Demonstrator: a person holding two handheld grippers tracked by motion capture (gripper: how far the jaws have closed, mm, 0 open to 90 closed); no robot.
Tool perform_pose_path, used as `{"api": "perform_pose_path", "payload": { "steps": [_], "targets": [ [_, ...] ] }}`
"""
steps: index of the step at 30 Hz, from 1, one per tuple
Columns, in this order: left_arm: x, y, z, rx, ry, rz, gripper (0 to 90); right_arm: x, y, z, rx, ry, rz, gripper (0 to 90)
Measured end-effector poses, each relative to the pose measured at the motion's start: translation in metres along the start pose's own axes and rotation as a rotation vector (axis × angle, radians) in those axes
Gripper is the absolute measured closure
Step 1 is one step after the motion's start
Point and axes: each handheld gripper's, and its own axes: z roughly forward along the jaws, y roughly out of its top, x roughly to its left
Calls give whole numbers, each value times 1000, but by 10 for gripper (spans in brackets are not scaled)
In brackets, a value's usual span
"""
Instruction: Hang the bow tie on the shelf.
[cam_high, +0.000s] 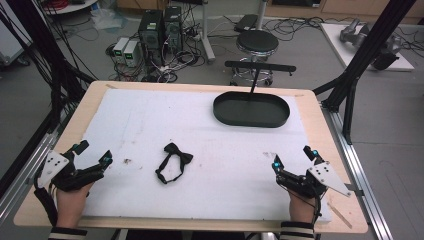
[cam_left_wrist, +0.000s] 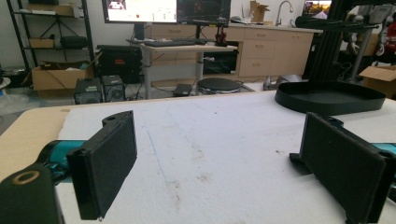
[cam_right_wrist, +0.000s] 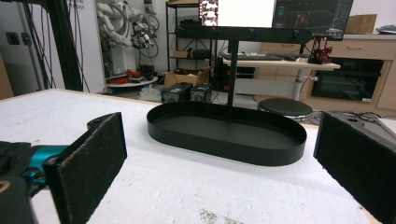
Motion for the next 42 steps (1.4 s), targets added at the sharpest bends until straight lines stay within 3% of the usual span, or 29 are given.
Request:
{"api": "perform_pose_path", "payload": {
  "steps": [3,13,18,23,28,31,32,36,37,42],
  "targets": [
    [-2,1,1,6,-12,-13,115,0,-1,0,5,1,3,15],
    [-14,8,6,41,-52,11,116,0,-2,0,4,3,10,15],
    [-27,14,15,80,-98,9,116,0,-1,0,3,5,10,14],
    [-42,11,32,166,-158,1,119,1,0,0,-4,13,8,15],
    [-54,6,45,235,-188,2,126,3,0,2,0,17,7,15],
    [-67,0,60,319,-226,15,130,5,0,3,8,23,4,15],
    [-67,0,60,319,-226,15,133,5,0,3,8,23,4,15],
    [-81,-8,77,414,-254,32,154,4,-1,3,5,23,2,15],
    [-86,-10,82,441,-254,56,180,4,-1,2,1,20,10,15],
    [-93,-14,90,470,-255,84,228,4,-1,3,-1,22,13,14]
  ]
}}
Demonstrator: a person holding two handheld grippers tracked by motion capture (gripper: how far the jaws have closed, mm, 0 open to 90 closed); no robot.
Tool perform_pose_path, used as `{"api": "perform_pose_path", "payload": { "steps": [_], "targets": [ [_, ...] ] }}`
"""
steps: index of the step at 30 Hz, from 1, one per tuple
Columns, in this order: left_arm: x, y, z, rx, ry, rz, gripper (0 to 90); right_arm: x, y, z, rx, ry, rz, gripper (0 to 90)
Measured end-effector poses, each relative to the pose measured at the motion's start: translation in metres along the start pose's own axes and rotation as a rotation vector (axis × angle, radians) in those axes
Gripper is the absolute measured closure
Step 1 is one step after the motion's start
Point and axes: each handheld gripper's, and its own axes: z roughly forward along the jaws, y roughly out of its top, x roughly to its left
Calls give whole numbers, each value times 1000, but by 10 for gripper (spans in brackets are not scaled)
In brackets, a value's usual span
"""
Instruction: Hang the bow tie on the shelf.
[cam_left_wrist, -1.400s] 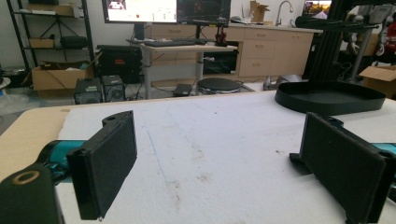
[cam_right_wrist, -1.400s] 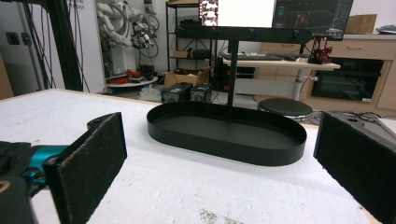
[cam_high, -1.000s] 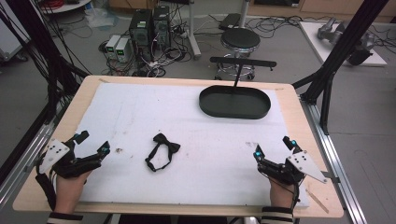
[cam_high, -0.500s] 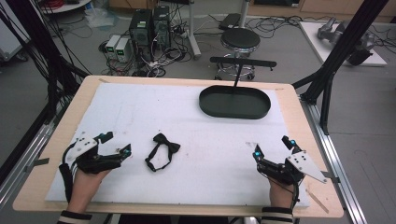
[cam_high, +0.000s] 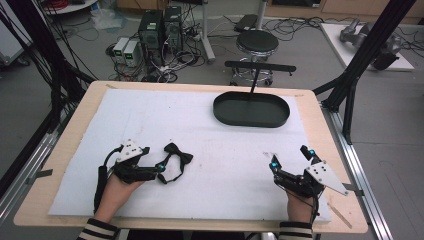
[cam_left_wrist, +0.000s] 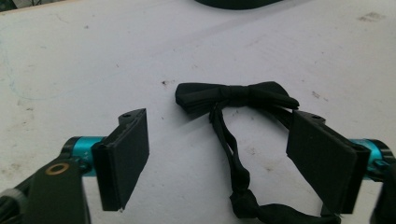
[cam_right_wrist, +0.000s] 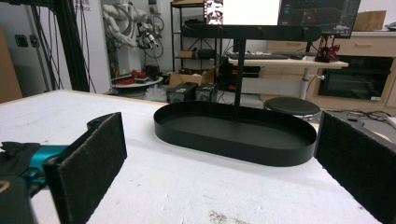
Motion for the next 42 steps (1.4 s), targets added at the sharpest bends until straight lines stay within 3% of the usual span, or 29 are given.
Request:
{"api": "perform_pose_path", "payload": {
  "steps": [5,14,20,21,22,27,28,31,37,42],
  "targets": [
    [-2,-2,10,66,-15,-1,287,-1,0,0,-1,1,6,14],
    [-6,-2,22,133,-47,-4,402,-2,0,-1,-7,1,28,15],
    [-6,-3,25,150,-44,-14,441,-1,-1,0,4,6,26,15],
    [-6,-3,25,150,-44,-14,520,-1,-1,1,4,8,20,14],
    [-6,-3,24,150,-44,-14,520,-1,-1,1,4,8,20,14],
    [-5,-4,26,173,-66,-3,720,-2,-1,1,3,9,24,15],
    [-5,-4,26,169,-57,5,720,-2,-1,1,3,9,24,15],
    [-3,-4,26,173,-55,9,869,-1,-2,1,7,11,23,15],
    [-5,-4,25,146,-30,26,880,0,-2,2,11,13,23,15],
    [-10,2,19,60,4,58,881,-1,-2,2,9,13,23,15]
  ]
}}
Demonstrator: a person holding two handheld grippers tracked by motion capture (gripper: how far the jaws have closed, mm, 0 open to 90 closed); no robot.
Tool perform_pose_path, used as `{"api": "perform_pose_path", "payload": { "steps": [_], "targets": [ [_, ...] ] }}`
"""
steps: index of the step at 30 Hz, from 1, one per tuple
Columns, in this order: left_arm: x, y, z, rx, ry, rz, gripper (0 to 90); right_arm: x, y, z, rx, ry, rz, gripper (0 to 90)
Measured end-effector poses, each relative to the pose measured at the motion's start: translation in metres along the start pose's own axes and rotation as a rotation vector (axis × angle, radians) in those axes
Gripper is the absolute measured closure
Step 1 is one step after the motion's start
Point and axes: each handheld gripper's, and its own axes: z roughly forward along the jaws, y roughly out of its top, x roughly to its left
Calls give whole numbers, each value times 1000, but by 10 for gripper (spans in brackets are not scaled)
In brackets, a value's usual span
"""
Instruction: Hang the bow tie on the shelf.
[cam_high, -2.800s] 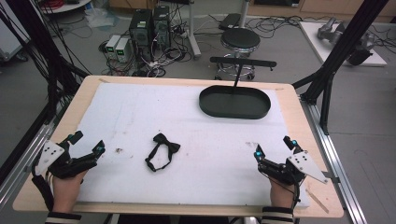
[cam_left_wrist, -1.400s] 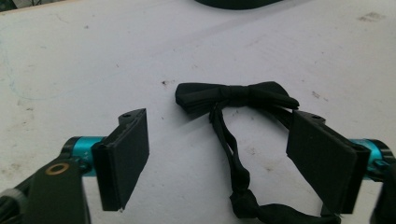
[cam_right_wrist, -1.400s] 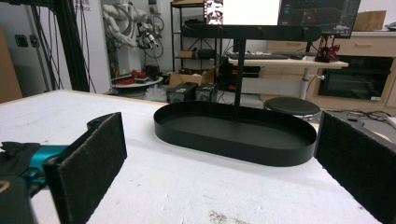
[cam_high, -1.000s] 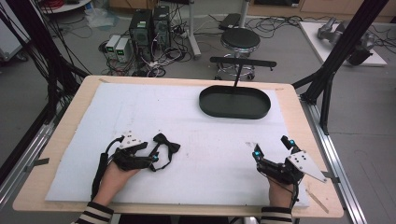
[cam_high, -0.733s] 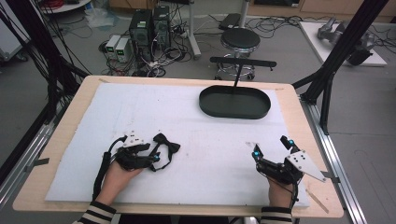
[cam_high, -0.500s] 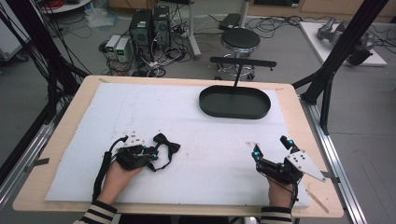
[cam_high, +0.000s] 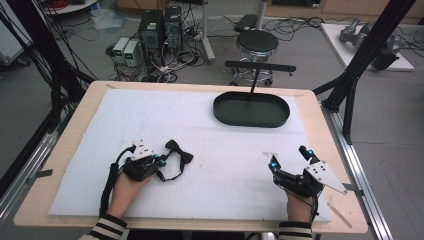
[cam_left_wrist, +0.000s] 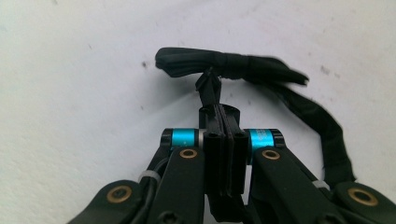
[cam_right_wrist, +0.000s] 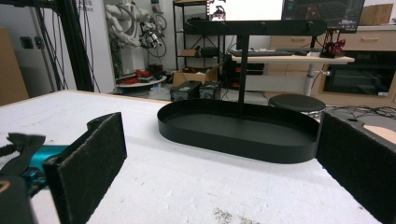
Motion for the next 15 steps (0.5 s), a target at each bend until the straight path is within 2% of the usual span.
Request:
{"api": "perform_pose_path", "payload": {
  "steps": [3,4,5,6,7,8,12,13,14,15],
  "targets": [
    [-3,4,-3,-50,21,25,881,0,0,0,-1,0,0,15],
    [-5,7,-5,-81,38,43,882,0,0,0,-1,0,-1,15],
    [-5,7,-5,-81,38,43,882,0,0,0,1,0,2,15],
    [-7,9,-7,-117,50,58,881,0,0,0,1,0,2,15],
    [-7,9,-7,-117,50,58,882,0,-1,0,1,2,1,15],
    [-8,11,-7,-141,59,68,882,0,-1,0,1,2,1,15],
    [-16,18,-9,-218,99,135,883,0,-1,1,1,2,3,15],
    [-20,21,-11,-247,125,177,883,0,-1,1,2,1,6,15],
    [-20,21,-11,-247,125,177,883,0,-1,1,2,1,8,15],
    [-23,24,-12,-268,134,200,883,-1,-1,1,0,2,8,15]
  ]
}}
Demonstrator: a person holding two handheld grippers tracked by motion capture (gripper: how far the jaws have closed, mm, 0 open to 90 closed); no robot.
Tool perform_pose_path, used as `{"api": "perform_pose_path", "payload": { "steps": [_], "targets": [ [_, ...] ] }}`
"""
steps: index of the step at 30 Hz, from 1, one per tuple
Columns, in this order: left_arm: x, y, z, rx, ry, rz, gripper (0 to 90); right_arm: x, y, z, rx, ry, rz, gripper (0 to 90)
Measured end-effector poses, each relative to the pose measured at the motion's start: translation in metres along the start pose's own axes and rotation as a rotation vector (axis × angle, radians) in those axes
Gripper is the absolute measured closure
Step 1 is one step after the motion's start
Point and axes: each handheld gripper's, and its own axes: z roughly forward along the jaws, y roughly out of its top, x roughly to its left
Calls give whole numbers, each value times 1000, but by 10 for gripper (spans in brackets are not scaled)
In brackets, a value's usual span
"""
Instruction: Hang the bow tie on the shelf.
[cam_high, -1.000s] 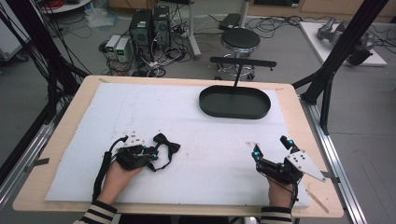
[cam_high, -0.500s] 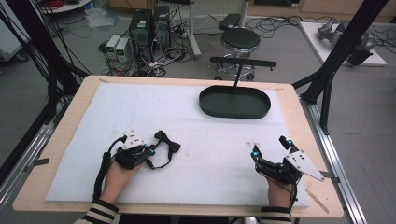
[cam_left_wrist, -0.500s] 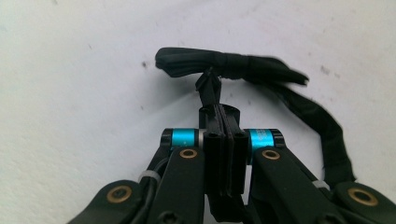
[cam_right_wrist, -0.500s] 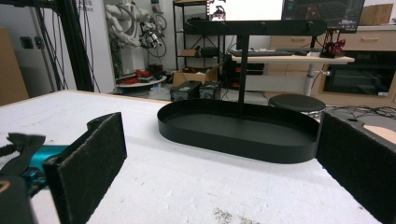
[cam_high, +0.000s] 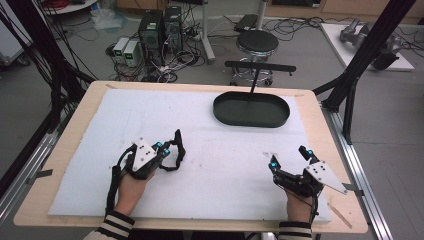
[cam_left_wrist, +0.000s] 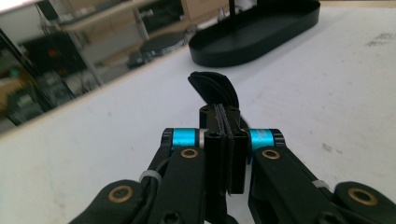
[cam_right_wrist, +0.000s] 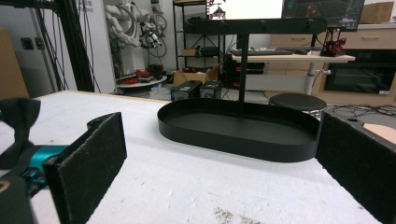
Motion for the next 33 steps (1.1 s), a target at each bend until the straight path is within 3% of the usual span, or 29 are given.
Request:
{"api": "perform_pose_path", "payload": {
  "steps": [4,13,26,33],
  "targets": [
    [-6,13,-1,-70,32,68,884,0,0,0,1,2,1,14],
    [-12,47,5,-213,86,146,884,-1,0,0,-1,1,4,15],
    [-12,85,30,-431,65,142,885,-2,0,0,-9,12,-4,15],
    [-10,101,49,-478,50,125,885,-3,0,-1,-18,14,-5,14]
  ]
}}
